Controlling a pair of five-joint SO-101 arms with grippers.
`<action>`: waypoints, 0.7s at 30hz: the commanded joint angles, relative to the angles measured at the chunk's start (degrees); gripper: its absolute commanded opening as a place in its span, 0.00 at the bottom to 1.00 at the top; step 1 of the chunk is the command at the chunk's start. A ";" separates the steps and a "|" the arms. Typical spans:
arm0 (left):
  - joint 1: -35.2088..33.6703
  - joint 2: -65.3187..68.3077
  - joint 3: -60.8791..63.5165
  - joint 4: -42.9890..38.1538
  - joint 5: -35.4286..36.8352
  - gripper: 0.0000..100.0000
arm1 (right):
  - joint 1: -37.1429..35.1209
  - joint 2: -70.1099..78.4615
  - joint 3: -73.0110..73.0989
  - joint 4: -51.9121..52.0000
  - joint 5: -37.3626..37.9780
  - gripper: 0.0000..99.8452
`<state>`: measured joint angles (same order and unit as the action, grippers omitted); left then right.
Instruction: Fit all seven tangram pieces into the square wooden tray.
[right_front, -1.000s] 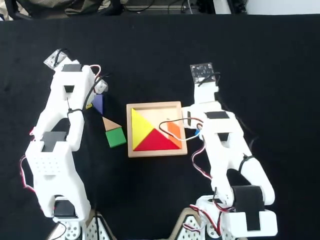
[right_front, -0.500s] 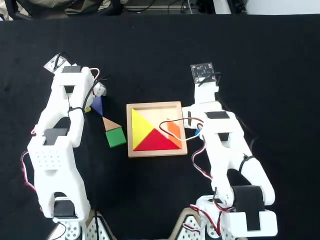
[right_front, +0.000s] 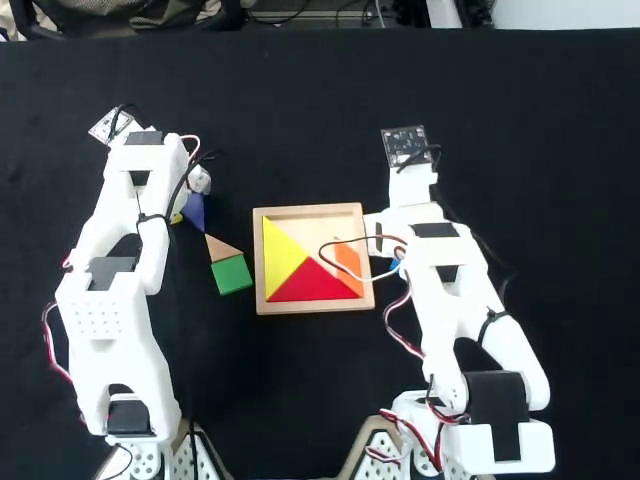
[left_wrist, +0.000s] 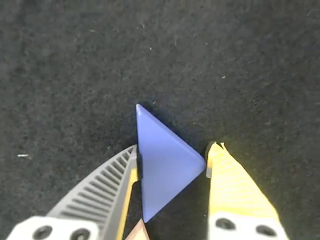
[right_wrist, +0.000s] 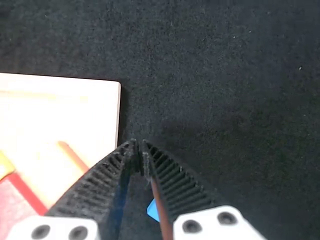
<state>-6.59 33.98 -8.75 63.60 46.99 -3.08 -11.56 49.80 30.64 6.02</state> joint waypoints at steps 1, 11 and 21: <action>0.48 -0.09 -2.24 -0.18 0.09 0.18 | -0.79 0.04 -2.24 0.26 0.44 0.02; 8.22 -6.77 -7.52 10.02 -0.09 0.18 | -0.44 -0.31 -2.42 0.18 0.44 0.02; 18.86 -12.84 -12.09 22.33 0.18 0.18 | 7.30 -0.48 -4.26 0.00 0.35 0.02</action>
<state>9.49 24.66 -17.71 84.97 46.81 0.35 -11.56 49.19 30.64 6.02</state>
